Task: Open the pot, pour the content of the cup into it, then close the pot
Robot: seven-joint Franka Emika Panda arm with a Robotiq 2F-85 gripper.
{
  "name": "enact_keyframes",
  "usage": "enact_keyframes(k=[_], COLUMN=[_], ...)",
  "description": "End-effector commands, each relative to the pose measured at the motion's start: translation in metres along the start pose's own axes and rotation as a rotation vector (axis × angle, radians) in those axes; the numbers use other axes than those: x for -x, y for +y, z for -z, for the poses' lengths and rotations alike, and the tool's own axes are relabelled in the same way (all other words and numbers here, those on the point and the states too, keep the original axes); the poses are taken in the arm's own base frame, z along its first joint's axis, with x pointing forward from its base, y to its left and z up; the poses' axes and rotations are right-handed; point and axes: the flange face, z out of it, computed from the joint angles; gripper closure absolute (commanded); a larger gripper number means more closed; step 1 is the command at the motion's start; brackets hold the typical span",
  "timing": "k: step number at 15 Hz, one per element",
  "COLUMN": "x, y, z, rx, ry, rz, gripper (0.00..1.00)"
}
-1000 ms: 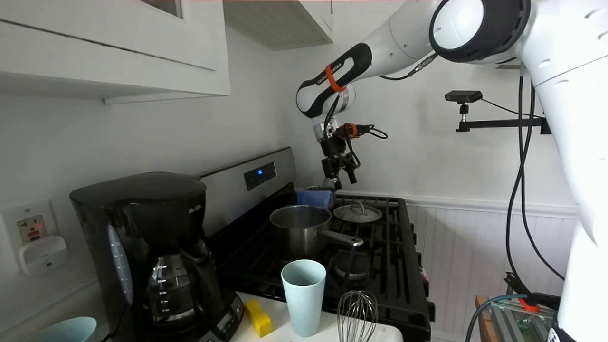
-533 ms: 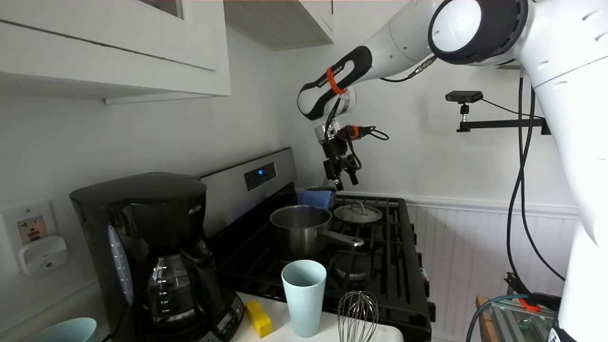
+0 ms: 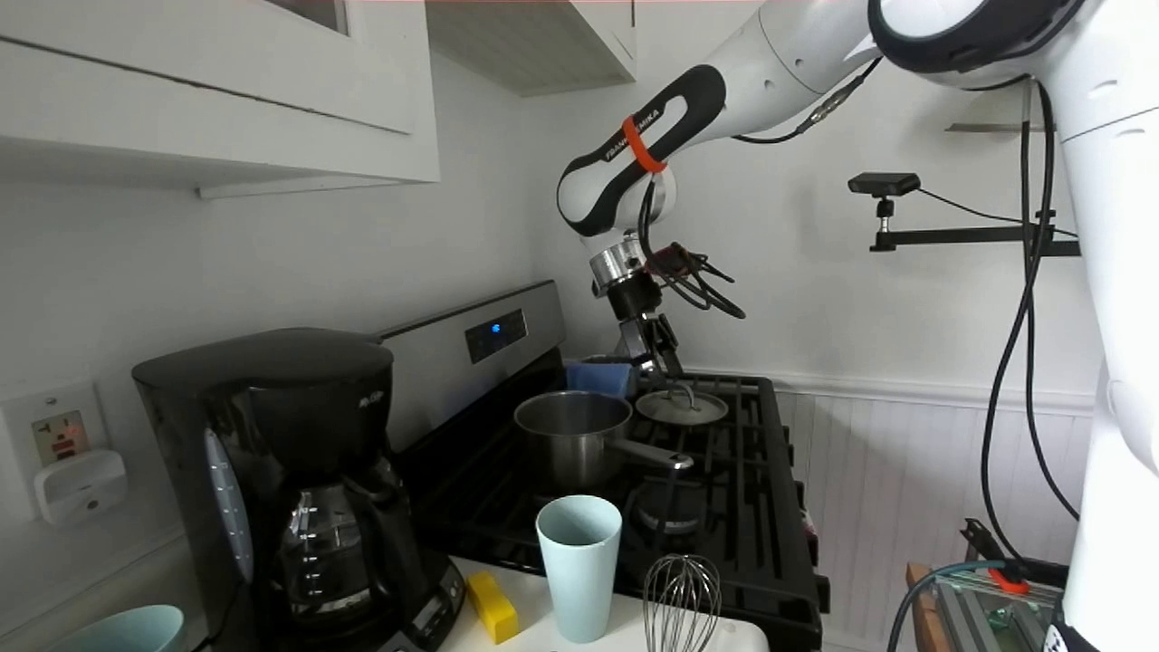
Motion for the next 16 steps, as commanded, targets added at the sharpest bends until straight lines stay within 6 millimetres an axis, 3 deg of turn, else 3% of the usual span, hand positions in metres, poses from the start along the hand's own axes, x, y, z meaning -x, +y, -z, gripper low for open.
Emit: enact_keyframes(k=[1,7,12,13,16], x=[0.031,0.041,0.032,0.025,0.023], y=[-0.042,-0.109,-0.161,-0.147,-0.163], z=[-0.017,-0.024,-0.028,-0.024,-0.027], rx=[-0.054,-0.146,-0.082,-0.11,-0.089], ry=[0.06,0.23,0.299,0.26,0.275], rz=[0.122,0.231,0.324,0.284,0.312], gripper=[0.0,0.0,0.0,0.0,0.0])
